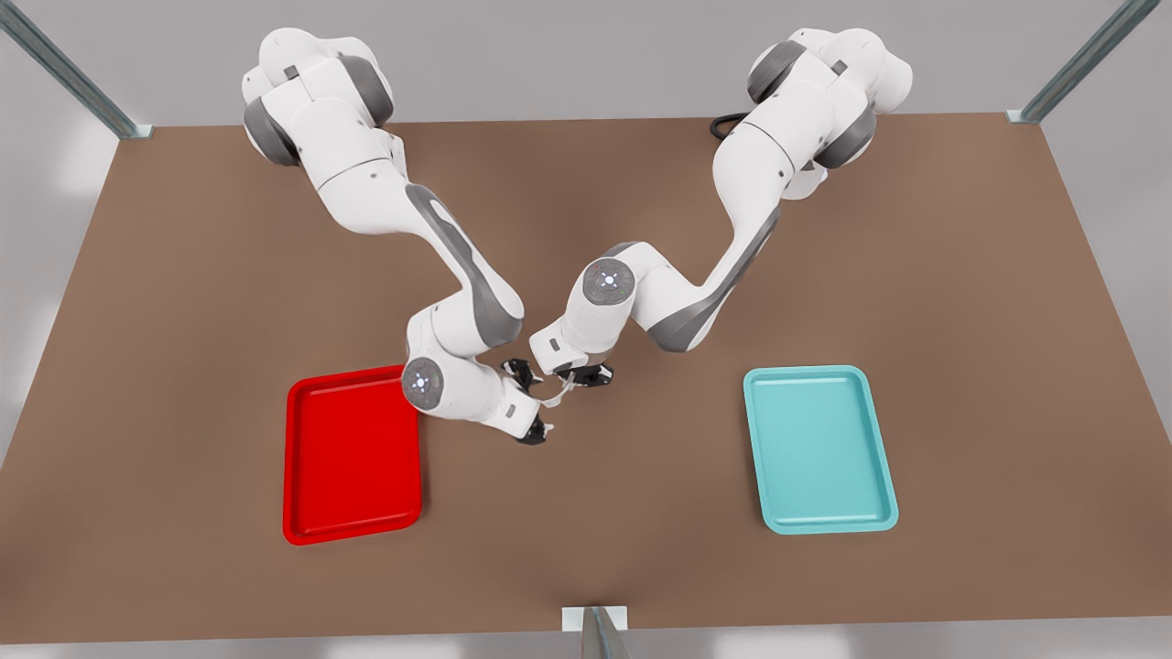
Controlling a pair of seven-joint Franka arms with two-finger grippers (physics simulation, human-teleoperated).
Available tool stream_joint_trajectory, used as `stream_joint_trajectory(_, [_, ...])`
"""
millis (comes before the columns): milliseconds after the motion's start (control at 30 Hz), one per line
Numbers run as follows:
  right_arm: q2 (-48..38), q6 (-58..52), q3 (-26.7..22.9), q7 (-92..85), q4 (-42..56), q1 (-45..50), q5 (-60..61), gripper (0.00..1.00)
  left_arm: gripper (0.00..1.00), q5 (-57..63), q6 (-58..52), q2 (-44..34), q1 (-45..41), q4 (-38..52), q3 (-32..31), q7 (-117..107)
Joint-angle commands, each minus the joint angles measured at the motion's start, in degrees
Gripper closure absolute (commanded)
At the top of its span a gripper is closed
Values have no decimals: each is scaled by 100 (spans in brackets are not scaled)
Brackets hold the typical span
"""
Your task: Take the drainage pipe clamp from the left arm, pass it to the right arm, and place it in the plate on the right side
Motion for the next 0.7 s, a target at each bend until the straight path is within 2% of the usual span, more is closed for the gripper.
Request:
stream_joint_trajectory(0, [7,108,1,-347,0,30,11,0,79,-21,7,-10,0,10,-2,49])
stream_joint_trajectory(67, [34,117,1,-347,0,39,3,1,79,-21,7,-1,0,11,-2,49])
stream_joint_trajectory(200, [34,117,1,-356,0,39,-15,43,79,-21,7,-19,0,11,-2,75])
stream_joint_trajectory(333, [34,108,-8,-356,0,4,-24,75,79,-29,7,-19,0,37,-2,66])
stream_joint_trajectory(367, [34,99,-8,-365,0,-23,-32,79,71,-29,7,-19,0,37,-2,5])
stream_joint_trajectory(400, [33,99,-34,-365,0,-23,-59,79,22,-29,7,-19,0,46,-10,-65])
stream_joint_trajectory(433, [25,99,-43,-365,0,-14,-59,79,0,-29,7,-19,-9,46,-10,-65])
stream_joint_trajectory(667, [25,99,-61,-356,17,-5,-41,79,0,-29,-55,-54,-53,81,-19,-92])
